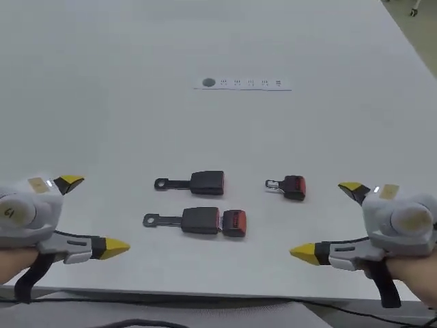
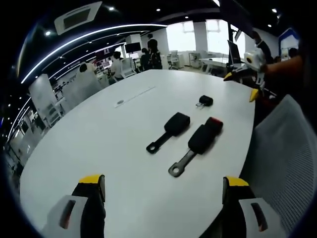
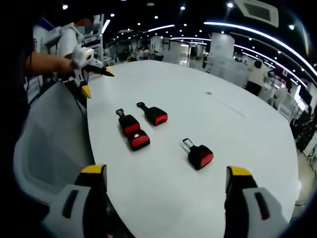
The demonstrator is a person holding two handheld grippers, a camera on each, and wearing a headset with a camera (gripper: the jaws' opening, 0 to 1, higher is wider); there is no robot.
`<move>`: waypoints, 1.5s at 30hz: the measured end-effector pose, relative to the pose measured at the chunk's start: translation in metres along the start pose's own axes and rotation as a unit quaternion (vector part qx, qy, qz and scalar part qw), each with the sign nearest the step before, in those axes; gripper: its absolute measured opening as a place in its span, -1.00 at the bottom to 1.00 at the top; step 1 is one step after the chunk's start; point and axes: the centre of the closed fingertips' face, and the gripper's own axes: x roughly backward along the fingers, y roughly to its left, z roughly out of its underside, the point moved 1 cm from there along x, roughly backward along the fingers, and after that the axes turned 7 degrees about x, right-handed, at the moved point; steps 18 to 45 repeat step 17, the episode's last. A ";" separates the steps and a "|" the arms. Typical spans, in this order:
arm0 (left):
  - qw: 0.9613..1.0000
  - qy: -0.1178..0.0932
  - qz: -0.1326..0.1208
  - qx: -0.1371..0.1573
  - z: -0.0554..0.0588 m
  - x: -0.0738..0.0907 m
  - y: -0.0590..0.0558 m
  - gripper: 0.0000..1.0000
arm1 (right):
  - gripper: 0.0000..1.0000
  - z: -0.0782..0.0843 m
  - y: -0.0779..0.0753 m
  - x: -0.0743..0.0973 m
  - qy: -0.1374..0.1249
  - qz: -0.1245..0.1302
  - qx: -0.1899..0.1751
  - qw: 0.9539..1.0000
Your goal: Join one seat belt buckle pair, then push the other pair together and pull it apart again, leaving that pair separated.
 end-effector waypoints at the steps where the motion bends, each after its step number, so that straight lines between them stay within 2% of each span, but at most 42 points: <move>1: 1.000 0.000 -0.001 0.001 0.001 0.000 0.001 1.00 | 1.00 0.000 0.000 -0.001 0.001 -0.001 0.000 1.000; 6: 1.000 0.000 -0.005 0.009 0.004 0.001 0.004 1.00 | 1.00 -0.002 -0.002 -0.001 -0.005 -0.001 -0.009 1.000; 13: 1.000 0.001 -0.006 0.013 0.006 0.000 0.003 1.00 | 1.00 -0.002 -0.002 0.000 -0.006 -0.001 -0.023 1.000; 16: 1.000 -0.003 -0.005 0.015 0.004 0.000 0.001 1.00 | 1.00 0.001 -0.002 0.002 -0.003 -0.003 -0.044 0.999; 45: 1.000 -0.007 -0.005 0.017 0.002 0.000 0.001 1.00 | 1.00 0.000 -0.002 0.003 -0.005 -0.002 -0.044 0.999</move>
